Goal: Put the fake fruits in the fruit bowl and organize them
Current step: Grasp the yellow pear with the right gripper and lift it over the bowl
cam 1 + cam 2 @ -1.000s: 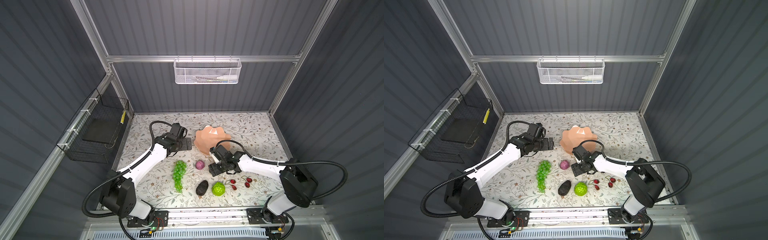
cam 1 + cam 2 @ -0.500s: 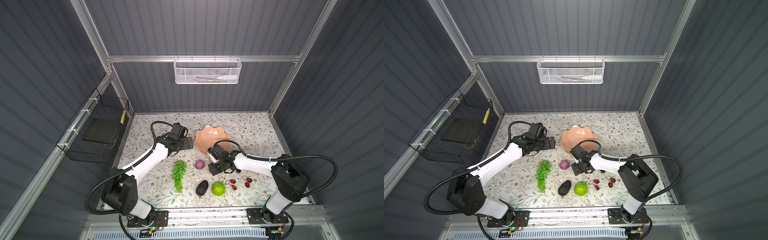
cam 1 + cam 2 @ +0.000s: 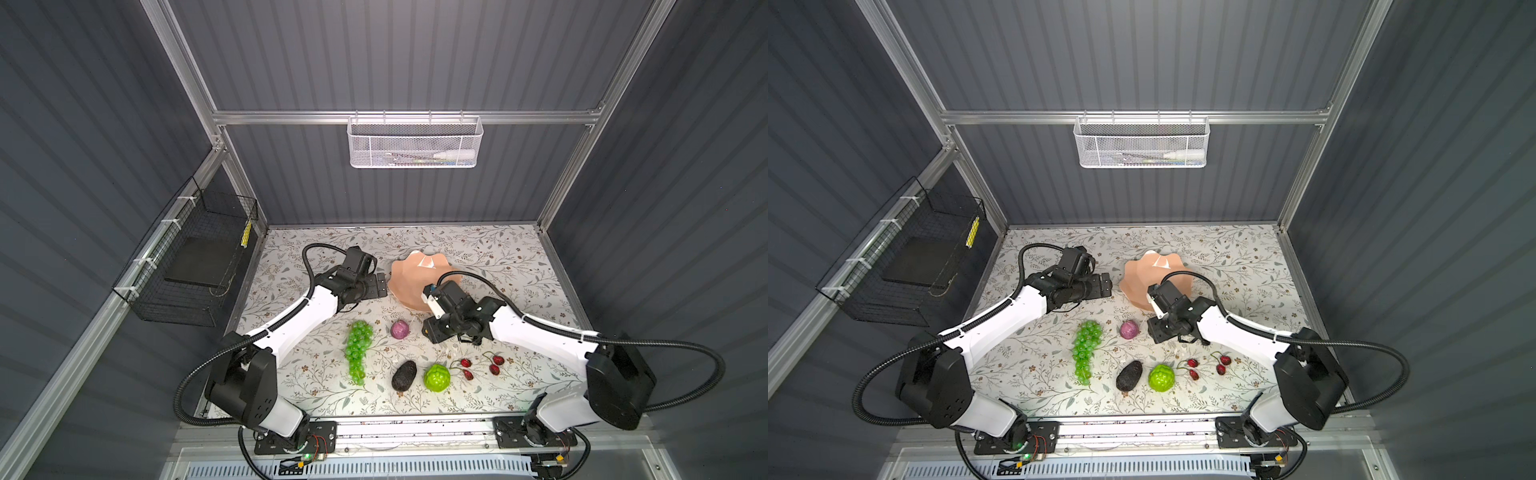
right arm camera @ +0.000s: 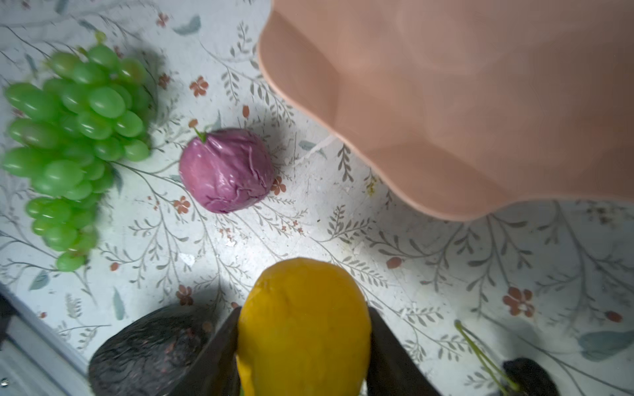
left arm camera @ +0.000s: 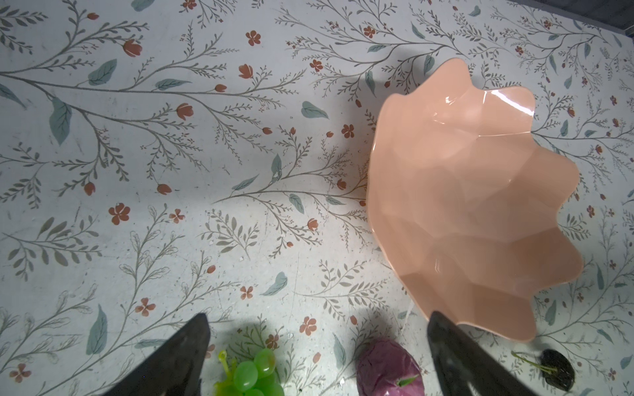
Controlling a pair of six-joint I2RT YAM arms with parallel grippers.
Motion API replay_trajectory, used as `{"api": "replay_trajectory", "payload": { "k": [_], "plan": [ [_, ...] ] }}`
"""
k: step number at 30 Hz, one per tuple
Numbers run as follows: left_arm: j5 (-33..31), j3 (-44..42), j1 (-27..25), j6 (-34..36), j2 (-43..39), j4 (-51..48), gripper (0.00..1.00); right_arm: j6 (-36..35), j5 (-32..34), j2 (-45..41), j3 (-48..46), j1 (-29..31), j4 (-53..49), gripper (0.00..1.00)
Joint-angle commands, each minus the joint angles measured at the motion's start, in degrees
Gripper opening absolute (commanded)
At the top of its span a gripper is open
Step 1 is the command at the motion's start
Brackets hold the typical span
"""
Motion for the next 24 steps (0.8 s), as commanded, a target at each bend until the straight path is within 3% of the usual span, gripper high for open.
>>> {"api": "replay_trajectory", "payload": {
  "k": [1, 5, 14, 24],
  "plan": [
    [-1.04, -2.01, -0.19, -1.57, -0.86, 0.1, 0.99, -2.16, -2.34, -1.43, 5.94, -4.1, -4.69, 0.49],
    [-1.22, -2.14, -0.18, -1.1, -1.66, -1.21, 0.98, -4.31, -1.78, 2.58, 12.52, -8.86, -2.89, 0.47],
    [1.68, -4.41, -0.28, -2.98, -2.97, -1.9, 0.96, -6.79, 1.13, 25.14, 31.67, -11.72, -2.13, 0.49],
    [0.19, -3.86, -0.3, -1.85, -4.75, -3.6, 0.96, -8.8, 3.99, 36.56, 37.8, -13.23, -2.26, 0.5]
  ]
}}
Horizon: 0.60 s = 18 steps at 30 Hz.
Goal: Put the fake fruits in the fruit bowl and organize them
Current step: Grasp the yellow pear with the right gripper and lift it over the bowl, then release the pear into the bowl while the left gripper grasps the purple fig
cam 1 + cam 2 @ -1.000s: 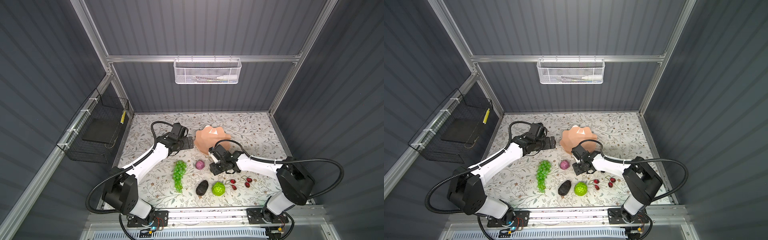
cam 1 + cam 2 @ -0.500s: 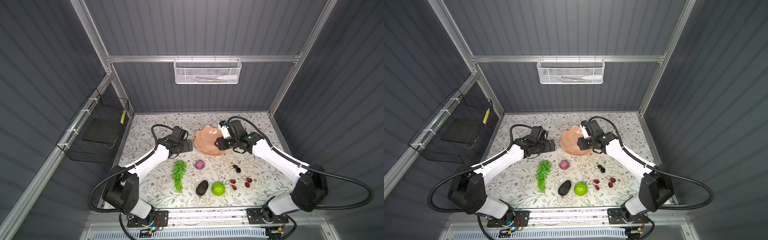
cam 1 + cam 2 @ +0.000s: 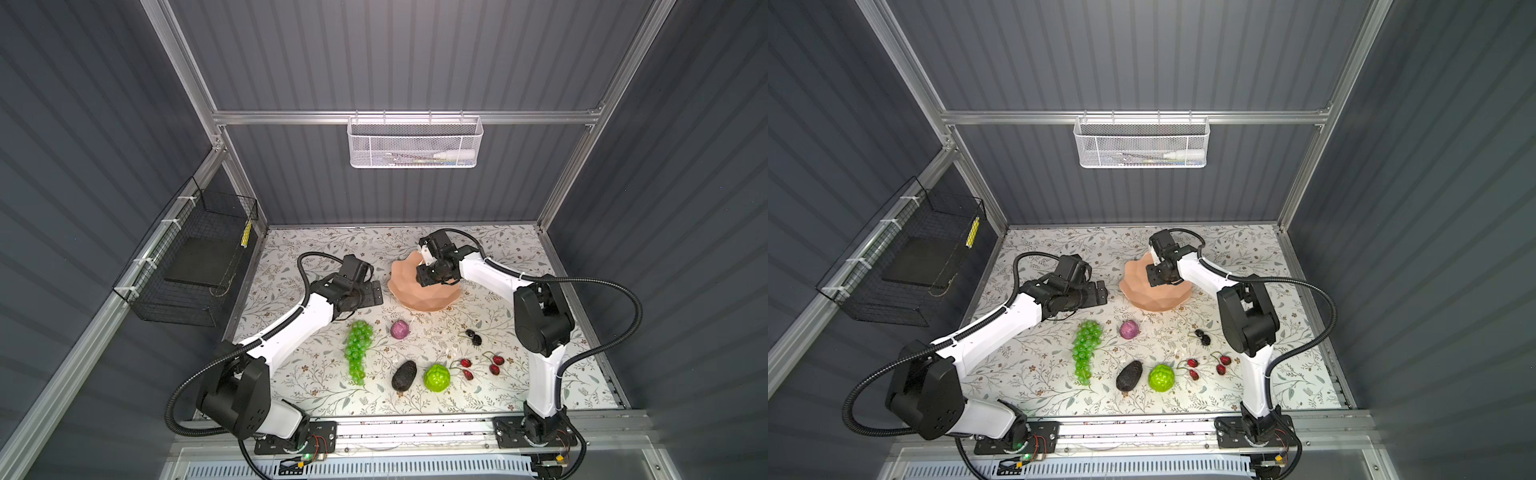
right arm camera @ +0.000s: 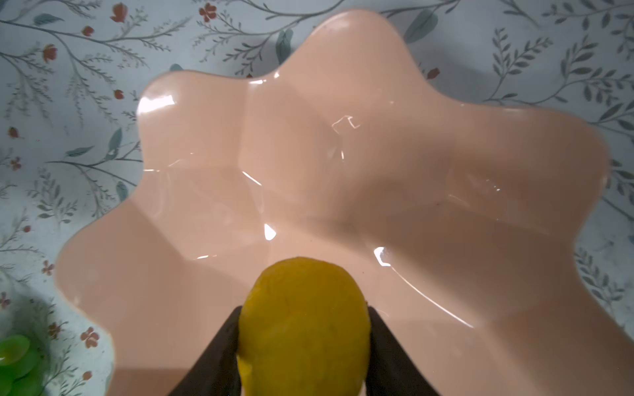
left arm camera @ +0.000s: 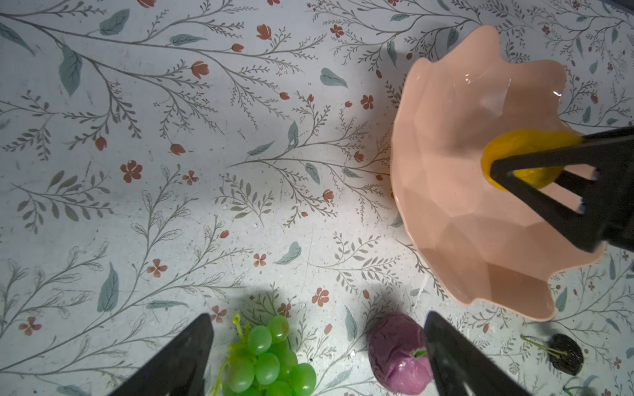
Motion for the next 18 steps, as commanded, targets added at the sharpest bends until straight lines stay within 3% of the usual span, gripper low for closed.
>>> {"api": "replay_trajectory", "payload": {
  "k": [1, 18],
  "plan": [
    [-0.2, 0.16, -0.28, 0.12, -0.86, -1.9, 0.96, -1.7, 1.91, 2.13, 3.02, -0.73, -1.22, 0.5],
    [1.03, 1.45, -0.28, 0.15, -0.98, -3.94, 0.96, -1.53, -1.69, 8.25, 5.42, -2.74, -0.72, 0.54]
  ]
}}
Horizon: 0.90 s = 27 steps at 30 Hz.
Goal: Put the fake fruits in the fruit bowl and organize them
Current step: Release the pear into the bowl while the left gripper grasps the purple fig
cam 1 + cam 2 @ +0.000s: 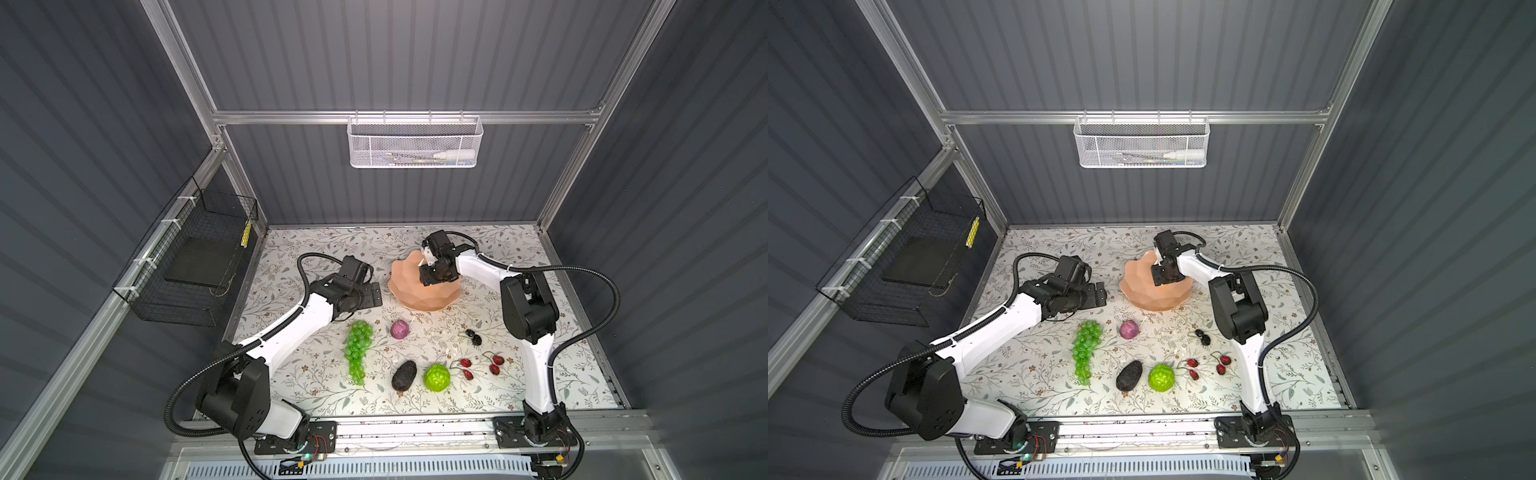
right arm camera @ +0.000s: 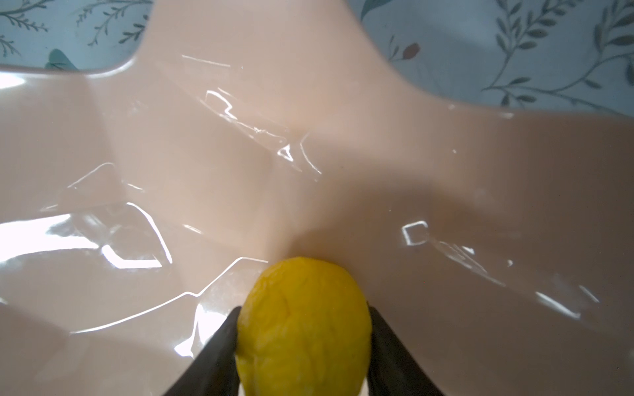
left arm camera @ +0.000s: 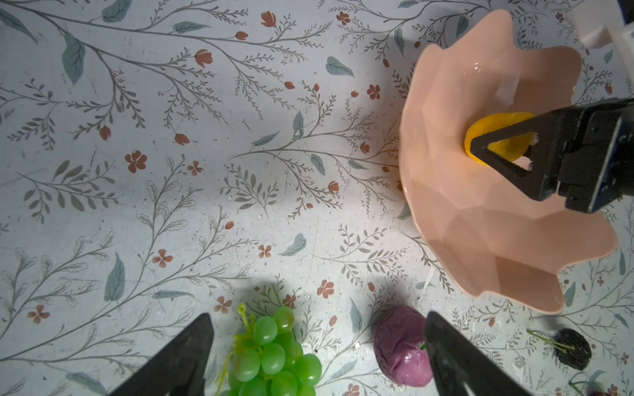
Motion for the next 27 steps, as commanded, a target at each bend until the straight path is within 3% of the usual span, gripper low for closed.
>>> {"api": "replay_trajectory", "payload": {
  "k": [1, 10, 20, 27],
  "plan": [
    [0.96, 1.54, -0.29, 0.18, -0.9, -2.16, 0.96, -0.47, -1.01, 1.06, 1.19, -0.1, 0.08, 0.55],
    [2.29, 4.12, -0.27, 1.53, -0.01, -4.75, 0.99, -0.71, -1.17, -0.27, 1.22, -0.05, -0.14, 0.74],
    [8.92, 7.91, -0.74, 6.64, 4.92, -8.14, 0.95, -3.26, 2.53, -9.53, 3.0, 0.13, -4.29, 0.81],
    [7.38, 15.09, -6.1, 12.31, 12.72, -13.93, 0.9, -0.31, 6.39, -24.99, -12.1, 1.56, 2.71, 0.81]
  ]
}}
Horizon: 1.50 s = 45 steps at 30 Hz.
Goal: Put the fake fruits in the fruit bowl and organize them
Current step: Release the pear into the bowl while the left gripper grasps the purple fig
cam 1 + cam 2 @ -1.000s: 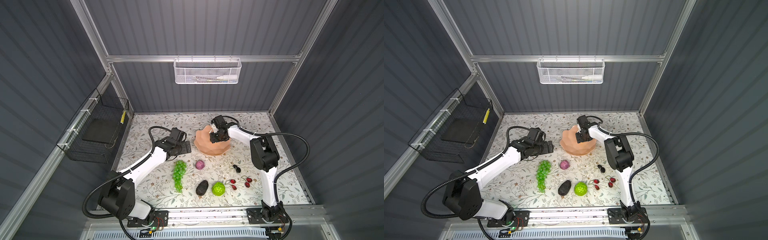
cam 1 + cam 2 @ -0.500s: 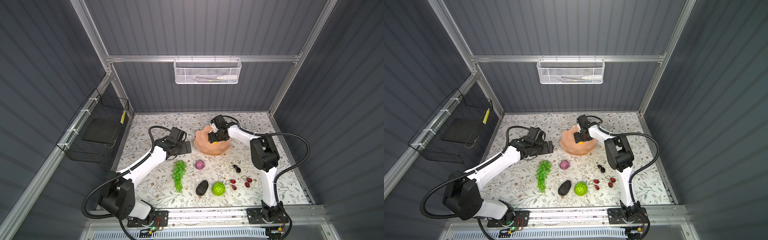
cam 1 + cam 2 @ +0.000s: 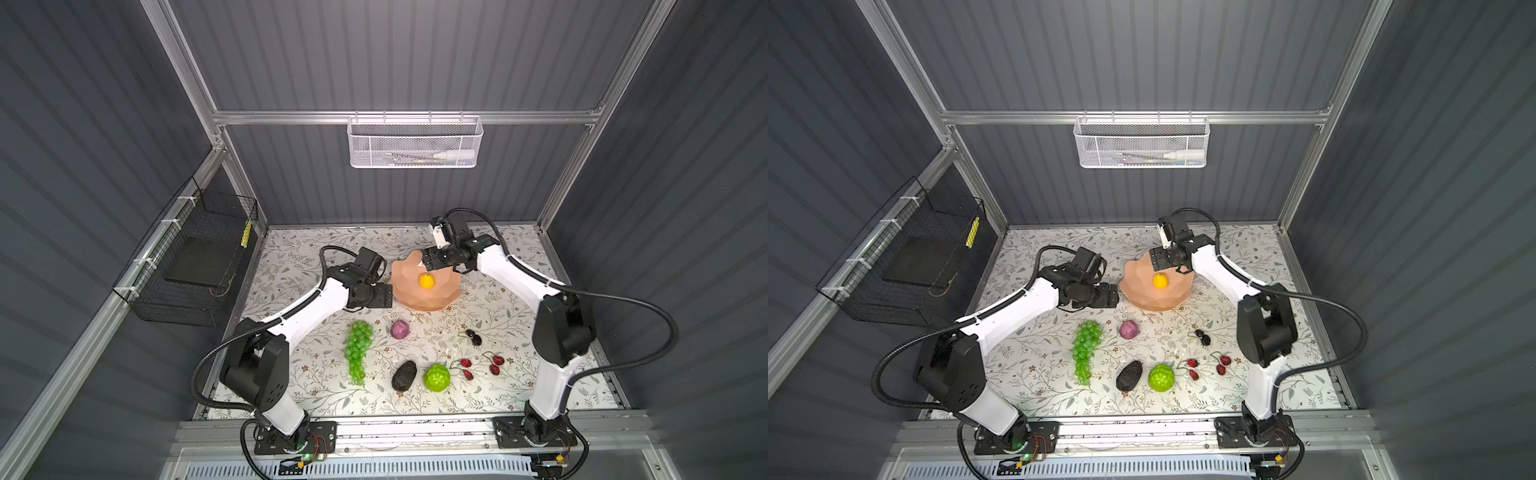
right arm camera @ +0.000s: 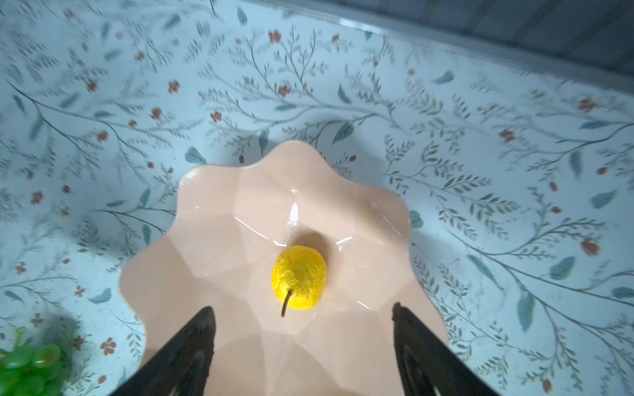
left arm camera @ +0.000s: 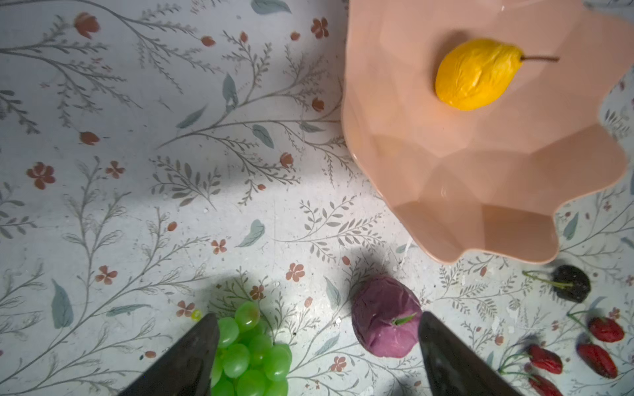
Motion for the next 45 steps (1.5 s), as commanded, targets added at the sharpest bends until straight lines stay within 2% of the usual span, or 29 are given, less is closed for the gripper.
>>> {"api": "replay_trajectory", "payload": {
  "k": [1, 6, 11, 19, 28, 38, 42, 45],
  "plan": [
    [0.57, 4.21, -3.8, 4.18, 1.88, -5.27, 0.9, 2.12, 2.19, -6.18, -8.29, 0.92, 2.31, 0.81],
    [-1.08, 6.16, -9.86, 3.53, 5.19, -7.32, 0.92, 5.72, -0.43, -17.89, -23.54, 0.99, 8.42, 0.82],
    [-2.41, 5.54, -12.09, 1.84, 9.05, -7.16, 0.91, 7.35, -1.85, -23.02, -31.91, 0.9, 11.9, 0.82],
    [-3.91, 7.21, -12.16, 2.85, 13.76, -7.94, 0.88, 8.12, -2.2, -23.45, -33.22, 0.93, 13.31, 0.81],
    [-1.5, 5.73, -12.1, 2.2, 15.9, -3.71, 0.76, 8.05, -2.86, -22.98, -33.79, 0.98, 13.18, 0.81],
    [0.67, 4.77, -11.62, 2.13, 16.97, -3.18, 0.51, 8.56, -3.12, -22.7, -33.92, 0.98, 13.34, 0.81],
    [1.15, 3.98, -11.3, 2.15, 15.24, -3.46, 0.49, 8.21, -2.64, -22.62, -33.95, 0.96, 13.31, 0.81],
    [2.35, 3.42, -10.75, 2.27, 14.39, -3.76, 0.42, 7.59, -1.98, -22.69, -33.64, 0.98, 13.12, 0.81]
  ]
}}
